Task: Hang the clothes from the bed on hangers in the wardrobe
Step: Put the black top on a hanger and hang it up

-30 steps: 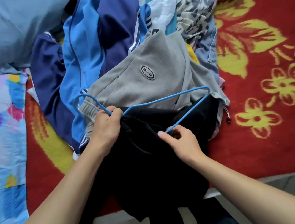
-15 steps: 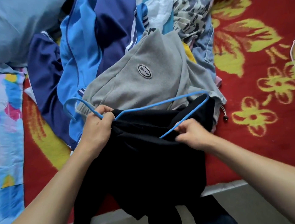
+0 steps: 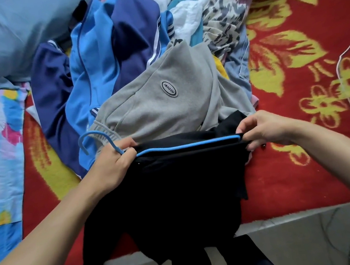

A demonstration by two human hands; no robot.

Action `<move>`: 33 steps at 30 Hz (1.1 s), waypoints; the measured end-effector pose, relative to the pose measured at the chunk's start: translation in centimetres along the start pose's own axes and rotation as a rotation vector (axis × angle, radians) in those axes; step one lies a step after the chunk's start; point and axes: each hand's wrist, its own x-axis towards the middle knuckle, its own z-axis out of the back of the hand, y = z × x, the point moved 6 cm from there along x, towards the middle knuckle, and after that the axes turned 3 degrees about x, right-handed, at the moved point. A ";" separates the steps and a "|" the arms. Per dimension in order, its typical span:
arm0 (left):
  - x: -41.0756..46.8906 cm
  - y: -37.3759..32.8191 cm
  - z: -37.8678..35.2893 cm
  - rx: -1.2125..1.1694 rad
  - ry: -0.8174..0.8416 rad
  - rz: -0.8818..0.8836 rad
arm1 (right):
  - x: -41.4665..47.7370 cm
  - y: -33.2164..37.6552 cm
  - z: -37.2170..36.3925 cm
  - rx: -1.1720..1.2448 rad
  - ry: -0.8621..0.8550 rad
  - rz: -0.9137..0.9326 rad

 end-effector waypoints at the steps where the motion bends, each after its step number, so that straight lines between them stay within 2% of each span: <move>1: -0.4 0.4 -0.2 0.055 0.021 0.001 | -0.3 0.4 -0.1 -0.016 0.027 -0.002; 4: -1.4 1.6 -1.2 0.194 0.092 0.017 | -0.7 1.8 -0.7 -0.190 0.042 0.047; 7: -1.2 2.0 -1.4 0.179 0.037 0.110 | -0.2 3.8 -2.0 -0.318 -0.102 0.183; 9: -0.4 1.5 -1.1 0.192 -0.043 0.138 | 0.0 5.6 -3.8 -0.251 -0.201 0.303; 12: 1.0 0.4 -0.6 0.146 -0.133 0.126 | -0.2 7.2 -8.2 -0.178 -0.144 0.419; 14: 1.7 -0.1 0.0 0.043 -0.134 0.126 | -0.3 7.3 -10.2 -0.372 -0.146 0.489; 17: 1.7 -1.1 0.8 -0.116 -0.085 0.103 | -0.5 7.4 -11.1 -0.729 -0.333 0.607; 20: 1.2 -2.2 0.8 -0.158 -0.042 0.024 | -0.8 8.6 -11.3 -0.719 -0.461 0.757; 22: 0.5 -2.0 0.9 -0.068 -0.028 -0.048 | -0.4 9.0 -10.8 -0.784 -0.486 0.819; 24: -0.4 -0.8 1.5 0.034 -0.033 -0.089 | -0.1 8.8 -10.0 -0.911 -0.470 0.847; 26: -1.3 1.3 2.3 0.084 -0.044 -0.058 | 0.0 8.4 -9.0 -0.970 -0.458 0.842; 30: -2.8 3.9 2.8 0.072 -0.079 0.029 | 0.7 7.5 -6.3 -0.896 -0.487 0.641; 33: -2.7 2.9 2.4 0.039 -0.119 0.012 | -0.4 9.9 -8.8 -0.820 -0.526 0.818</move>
